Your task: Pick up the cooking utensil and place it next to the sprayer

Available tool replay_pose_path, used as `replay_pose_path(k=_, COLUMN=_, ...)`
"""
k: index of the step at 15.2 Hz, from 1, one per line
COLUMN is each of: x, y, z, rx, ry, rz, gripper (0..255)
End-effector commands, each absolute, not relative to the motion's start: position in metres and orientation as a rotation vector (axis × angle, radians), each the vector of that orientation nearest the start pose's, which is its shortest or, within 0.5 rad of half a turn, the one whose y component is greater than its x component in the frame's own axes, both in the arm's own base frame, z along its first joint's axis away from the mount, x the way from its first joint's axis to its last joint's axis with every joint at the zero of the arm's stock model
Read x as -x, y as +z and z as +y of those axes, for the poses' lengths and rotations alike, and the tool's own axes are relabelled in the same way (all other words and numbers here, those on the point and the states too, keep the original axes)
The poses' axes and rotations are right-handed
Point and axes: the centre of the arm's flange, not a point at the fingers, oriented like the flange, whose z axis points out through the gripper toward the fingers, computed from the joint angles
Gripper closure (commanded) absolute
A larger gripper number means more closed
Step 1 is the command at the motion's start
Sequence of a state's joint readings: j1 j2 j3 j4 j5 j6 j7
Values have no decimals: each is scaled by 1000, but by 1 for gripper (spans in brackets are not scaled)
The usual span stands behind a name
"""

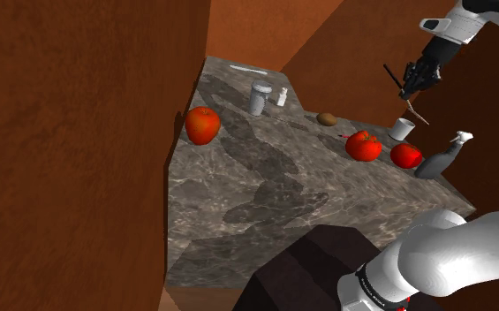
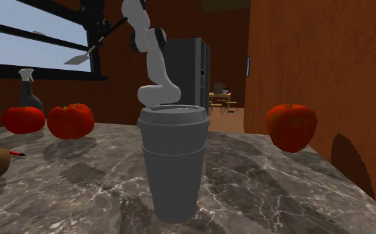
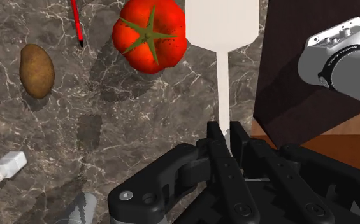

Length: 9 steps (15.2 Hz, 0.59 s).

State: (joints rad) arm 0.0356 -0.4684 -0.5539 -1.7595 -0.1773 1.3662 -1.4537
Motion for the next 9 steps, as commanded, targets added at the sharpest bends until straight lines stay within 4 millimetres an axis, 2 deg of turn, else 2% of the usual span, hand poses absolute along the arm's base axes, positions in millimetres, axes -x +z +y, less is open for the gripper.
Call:
replay_pose_path(k=1, x=-291, y=701, z=-301, rx=2767, ry=-92, rz=-1419, gripper=255)
replay_pose_path(k=9, x=-231, y=701, z=-383, rx=2767, ry=-92, rz=-1419, gripper=255)
